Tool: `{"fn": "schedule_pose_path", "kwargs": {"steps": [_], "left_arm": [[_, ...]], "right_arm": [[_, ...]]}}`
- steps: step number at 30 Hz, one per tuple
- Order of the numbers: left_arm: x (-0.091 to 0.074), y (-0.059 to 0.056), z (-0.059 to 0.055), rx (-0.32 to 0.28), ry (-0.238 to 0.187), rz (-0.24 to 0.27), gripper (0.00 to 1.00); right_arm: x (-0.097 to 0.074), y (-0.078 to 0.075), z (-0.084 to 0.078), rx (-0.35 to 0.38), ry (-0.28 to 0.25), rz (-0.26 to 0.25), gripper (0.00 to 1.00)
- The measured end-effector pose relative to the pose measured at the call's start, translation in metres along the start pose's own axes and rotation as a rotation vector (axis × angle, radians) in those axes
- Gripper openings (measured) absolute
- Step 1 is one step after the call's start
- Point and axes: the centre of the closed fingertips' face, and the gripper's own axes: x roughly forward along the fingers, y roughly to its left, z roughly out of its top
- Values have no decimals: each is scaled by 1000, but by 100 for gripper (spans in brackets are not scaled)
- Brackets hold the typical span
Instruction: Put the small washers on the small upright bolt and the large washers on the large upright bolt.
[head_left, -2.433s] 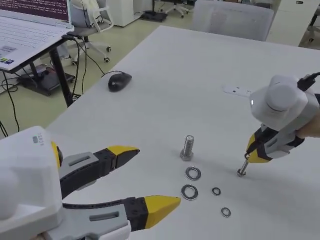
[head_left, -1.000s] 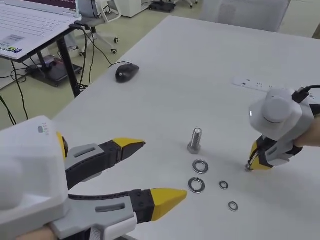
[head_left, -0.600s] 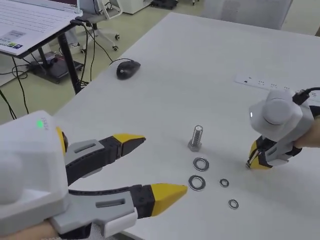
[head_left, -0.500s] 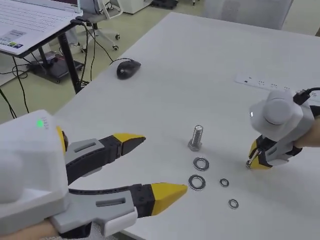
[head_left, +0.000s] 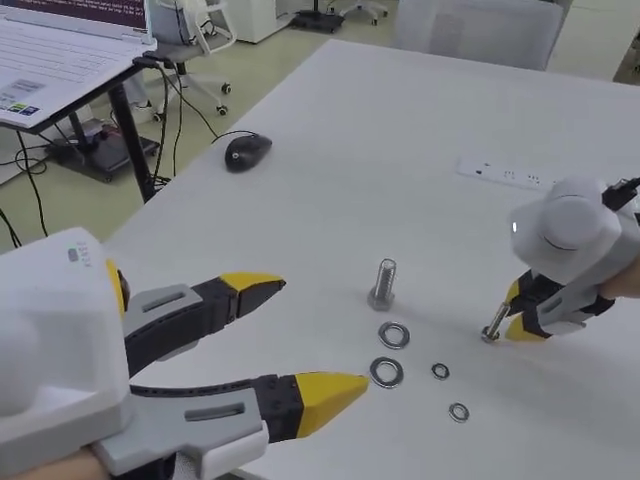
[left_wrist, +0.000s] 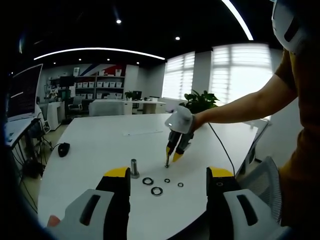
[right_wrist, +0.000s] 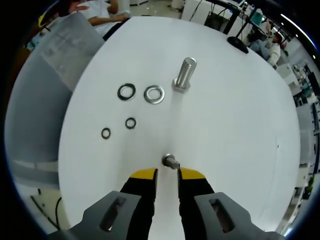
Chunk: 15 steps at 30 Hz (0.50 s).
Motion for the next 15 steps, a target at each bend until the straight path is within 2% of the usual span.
{"fn": "schedule_pose_path", "kwargs": {"steps": [11,15], "left_arm": [[-1,-12,8,36,-6,-32,60],[-2,-14,11,47,-10,-40,60]], "right_arm": [[-18,26,-9,20,-4,-14,17],[-19,41,-6,26,-17,-4,17]]}}
